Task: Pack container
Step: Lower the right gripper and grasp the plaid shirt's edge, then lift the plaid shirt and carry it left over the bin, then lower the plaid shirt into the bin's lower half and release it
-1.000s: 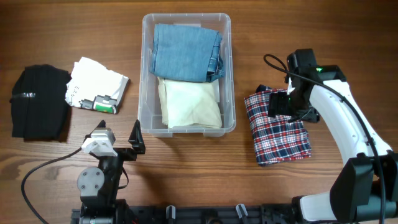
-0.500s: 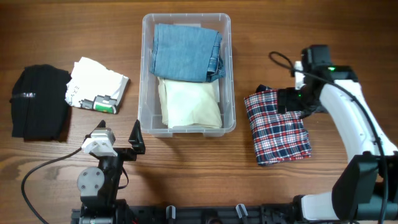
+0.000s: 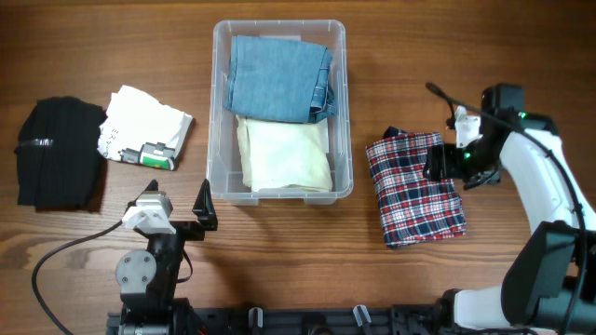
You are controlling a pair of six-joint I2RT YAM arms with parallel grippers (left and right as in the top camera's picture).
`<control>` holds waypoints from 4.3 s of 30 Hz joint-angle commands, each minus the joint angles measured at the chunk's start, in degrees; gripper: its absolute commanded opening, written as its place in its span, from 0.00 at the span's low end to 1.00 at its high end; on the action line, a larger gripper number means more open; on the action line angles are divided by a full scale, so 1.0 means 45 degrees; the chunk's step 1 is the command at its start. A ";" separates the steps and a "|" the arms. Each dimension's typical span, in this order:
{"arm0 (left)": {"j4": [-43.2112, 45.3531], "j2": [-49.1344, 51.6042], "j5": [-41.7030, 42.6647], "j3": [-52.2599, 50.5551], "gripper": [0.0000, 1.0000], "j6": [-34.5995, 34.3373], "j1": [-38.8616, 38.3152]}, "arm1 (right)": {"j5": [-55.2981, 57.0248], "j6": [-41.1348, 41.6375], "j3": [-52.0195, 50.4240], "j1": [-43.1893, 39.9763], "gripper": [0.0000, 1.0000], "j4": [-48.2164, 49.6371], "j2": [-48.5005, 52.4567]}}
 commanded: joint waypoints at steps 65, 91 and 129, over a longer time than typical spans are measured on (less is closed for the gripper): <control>0.0005 -0.0092 -0.0024 -0.0063 1.00 0.0296 -0.0058 | -0.4760 0.5756 0.4449 0.0316 0.04 0.0539 -0.3031; 0.0005 -0.0092 -0.0024 -0.0063 1.00 0.0296 -0.0058 | -0.5741 -0.7456 0.6246 0.8043 0.04 0.1865 -0.1049; 0.0005 -0.0092 -0.0024 -0.0063 1.00 0.0296 -0.0058 | -0.0593 -0.5950 0.6246 0.9986 0.95 0.4580 0.2647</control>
